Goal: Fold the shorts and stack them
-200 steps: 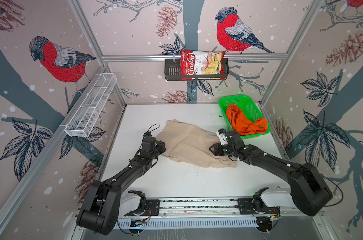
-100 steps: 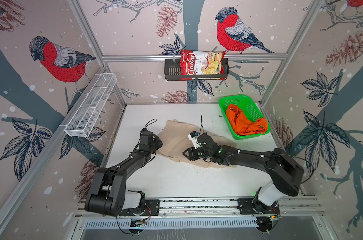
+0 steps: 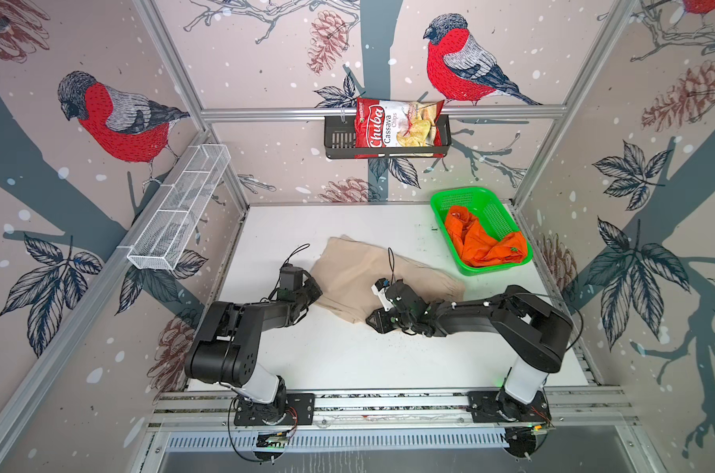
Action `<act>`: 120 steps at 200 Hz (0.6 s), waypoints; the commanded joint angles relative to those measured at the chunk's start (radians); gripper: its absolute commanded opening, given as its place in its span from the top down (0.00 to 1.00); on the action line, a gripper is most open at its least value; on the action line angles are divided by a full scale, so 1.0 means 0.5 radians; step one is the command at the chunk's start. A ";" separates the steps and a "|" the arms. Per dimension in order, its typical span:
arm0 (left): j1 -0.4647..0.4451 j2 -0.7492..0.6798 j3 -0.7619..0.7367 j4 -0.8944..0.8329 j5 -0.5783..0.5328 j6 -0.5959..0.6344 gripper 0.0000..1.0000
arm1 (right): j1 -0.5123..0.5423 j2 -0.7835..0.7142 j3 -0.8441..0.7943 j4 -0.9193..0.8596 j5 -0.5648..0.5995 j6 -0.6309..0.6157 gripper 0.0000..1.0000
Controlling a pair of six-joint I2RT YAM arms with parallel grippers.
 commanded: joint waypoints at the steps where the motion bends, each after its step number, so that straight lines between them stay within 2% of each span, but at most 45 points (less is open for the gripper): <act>1: 0.010 0.052 -0.008 -0.066 -0.065 -0.007 0.97 | 0.052 -0.032 -0.162 -0.336 -0.023 0.044 0.61; 38: 0.010 -0.006 -0.019 -0.111 -0.085 0.014 0.97 | 0.104 -0.156 -0.409 -0.339 0.002 0.140 0.61; 70: 0.010 -0.177 -0.050 -0.237 -0.082 0.047 0.95 | 0.119 -0.224 -0.479 -0.354 0.002 0.154 0.61; 82: 0.010 -0.293 -0.069 -0.315 -0.034 0.046 0.90 | 0.126 -0.254 -0.476 -0.394 0.007 0.141 0.60; 97: 0.007 -0.494 -0.106 -0.416 0.025 0.029 0.78 | 0.137 -0.326 -0.452 -0.462 0.017 0.116 0.57; 120: 0.010 -0.794 -0.131 -0.533 -0.032 0.109 0.65 | 0.147 -0.498 -0.317 -0.656 0.066 0.066 0.51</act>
